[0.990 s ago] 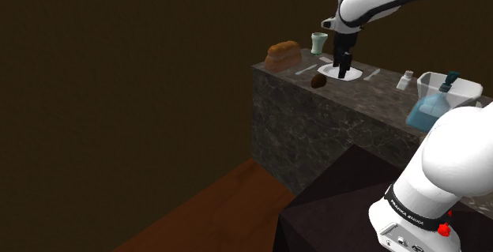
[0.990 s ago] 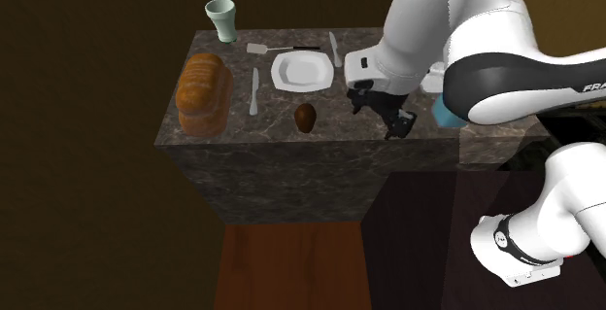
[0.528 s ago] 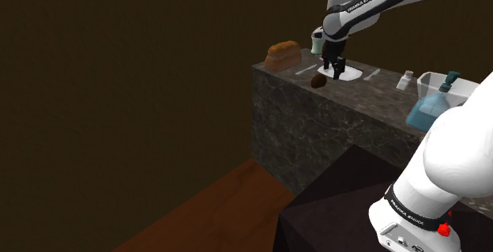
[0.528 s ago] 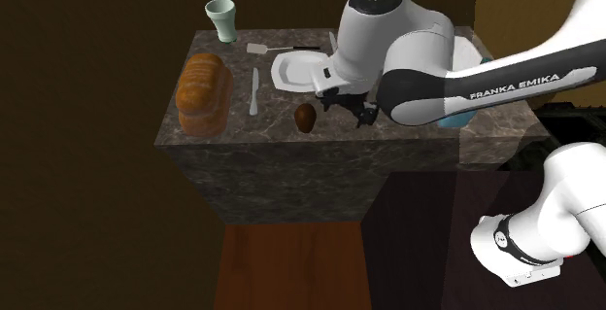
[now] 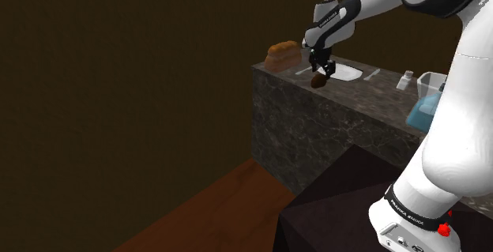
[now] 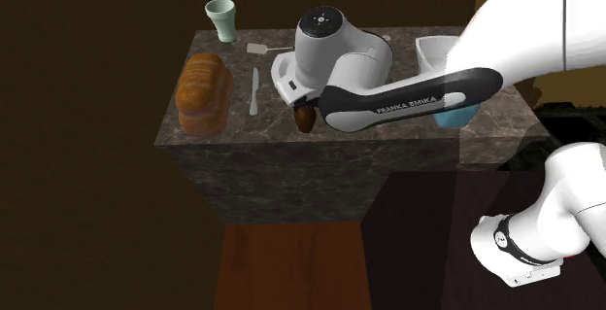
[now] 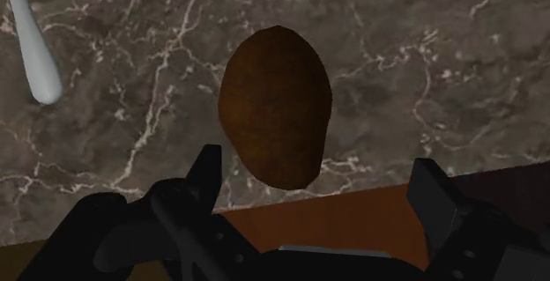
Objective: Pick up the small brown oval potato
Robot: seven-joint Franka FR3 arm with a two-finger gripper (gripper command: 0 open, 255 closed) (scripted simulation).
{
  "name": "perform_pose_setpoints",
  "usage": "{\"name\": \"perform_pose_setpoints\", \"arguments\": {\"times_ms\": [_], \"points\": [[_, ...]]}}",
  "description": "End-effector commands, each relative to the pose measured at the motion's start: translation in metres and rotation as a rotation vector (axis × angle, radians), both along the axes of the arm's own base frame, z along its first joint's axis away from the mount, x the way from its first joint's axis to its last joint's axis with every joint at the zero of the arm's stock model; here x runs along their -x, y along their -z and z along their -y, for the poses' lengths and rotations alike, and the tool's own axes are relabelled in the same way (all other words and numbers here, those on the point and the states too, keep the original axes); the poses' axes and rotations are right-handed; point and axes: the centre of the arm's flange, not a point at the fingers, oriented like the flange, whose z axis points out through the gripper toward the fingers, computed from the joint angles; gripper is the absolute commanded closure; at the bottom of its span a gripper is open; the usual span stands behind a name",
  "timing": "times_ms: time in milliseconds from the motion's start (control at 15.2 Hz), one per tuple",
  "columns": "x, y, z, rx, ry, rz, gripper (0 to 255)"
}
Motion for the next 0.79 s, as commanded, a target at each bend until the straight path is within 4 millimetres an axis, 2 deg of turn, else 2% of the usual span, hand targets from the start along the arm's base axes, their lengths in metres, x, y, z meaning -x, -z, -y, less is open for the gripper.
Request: {"name": "perform_pose_setpoints", "arguments": {"times_ms": [0, 462, 660, 726], "points": [[-0.021, 0.016, 0.008, 0.016, -0.081, -0.015, 0], [-0.021, 0.053, 0.008, 0.016, -0.081, -0.015, 0], [-0.021, 0.056, 0.008, 0.016, -0.081, -0.015, 0], [-0.021, 0.056, 0.008, 0.016, -0.081, -0.015, 255]]}}
